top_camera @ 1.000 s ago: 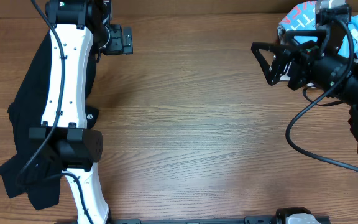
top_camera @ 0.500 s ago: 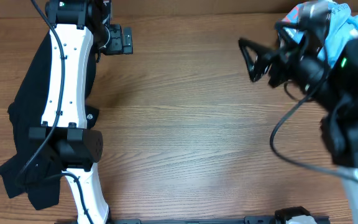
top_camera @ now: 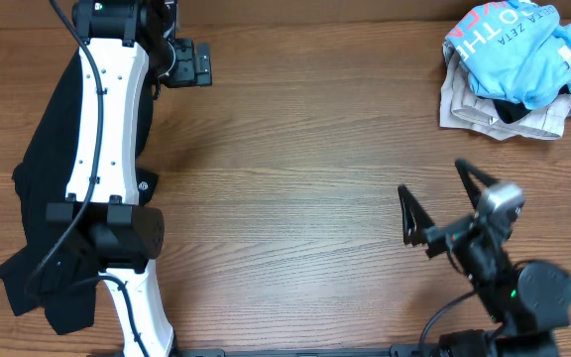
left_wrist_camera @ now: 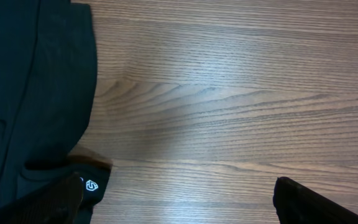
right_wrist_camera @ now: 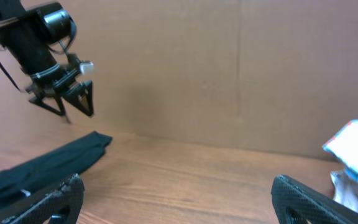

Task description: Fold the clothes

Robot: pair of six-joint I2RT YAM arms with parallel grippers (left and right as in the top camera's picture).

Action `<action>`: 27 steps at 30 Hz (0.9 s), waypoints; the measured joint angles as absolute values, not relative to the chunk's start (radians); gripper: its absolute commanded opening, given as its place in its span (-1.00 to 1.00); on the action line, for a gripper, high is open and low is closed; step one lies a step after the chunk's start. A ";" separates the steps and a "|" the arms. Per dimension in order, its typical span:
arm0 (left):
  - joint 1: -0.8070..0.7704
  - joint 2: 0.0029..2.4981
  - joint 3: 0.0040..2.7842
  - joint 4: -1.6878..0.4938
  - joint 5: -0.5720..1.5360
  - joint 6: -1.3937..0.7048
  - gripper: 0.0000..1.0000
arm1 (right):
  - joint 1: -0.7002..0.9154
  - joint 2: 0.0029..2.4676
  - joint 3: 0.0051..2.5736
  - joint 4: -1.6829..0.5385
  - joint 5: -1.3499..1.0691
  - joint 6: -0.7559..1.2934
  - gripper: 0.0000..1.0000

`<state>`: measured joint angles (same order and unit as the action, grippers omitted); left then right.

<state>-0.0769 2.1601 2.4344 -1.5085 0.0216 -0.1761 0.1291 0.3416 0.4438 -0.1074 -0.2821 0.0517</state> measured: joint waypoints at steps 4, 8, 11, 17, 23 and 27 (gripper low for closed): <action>-0.077 2.160 2.434 -1.509 0.022 -0.176 0.99 | 0.096 0.218 0.282 -0.049 -0.279 0.051 1.00; -0.077 2.160 2.434 -1.509 0.022 -0.176 1.00 | 0.078 0.138 0.153 0.008 -0.273 0.051 1.00; -0.077 2.160 2.434 -1.509 0.022 -0.176 1.00 | 0.072 0.090 0.085 0.013 -0.263 0.051 1.00; -0.077 2.160 2.434 -1.509 0.022 -0.176 1.00 | 0.072 0.019 0.022 -0.023 -0.184 0.051 1.00; -0.077 2.160 2.434 -1.509 0.022 -0.176 1.00 | 0.072 0.015 0.019 -0.080 -0.122 0.051 1.00; -0.077 2.160 2.434 -1.509 0.022 -0.176 1.00 | 0.072 0.015 0.019 -0.080 -0.104 0.051 1.00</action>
<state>-0.0769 2.1601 2.4344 -1.5085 0.0216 -0.1761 0.0715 0.0147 0.0185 -0.0799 -0.1043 0.0513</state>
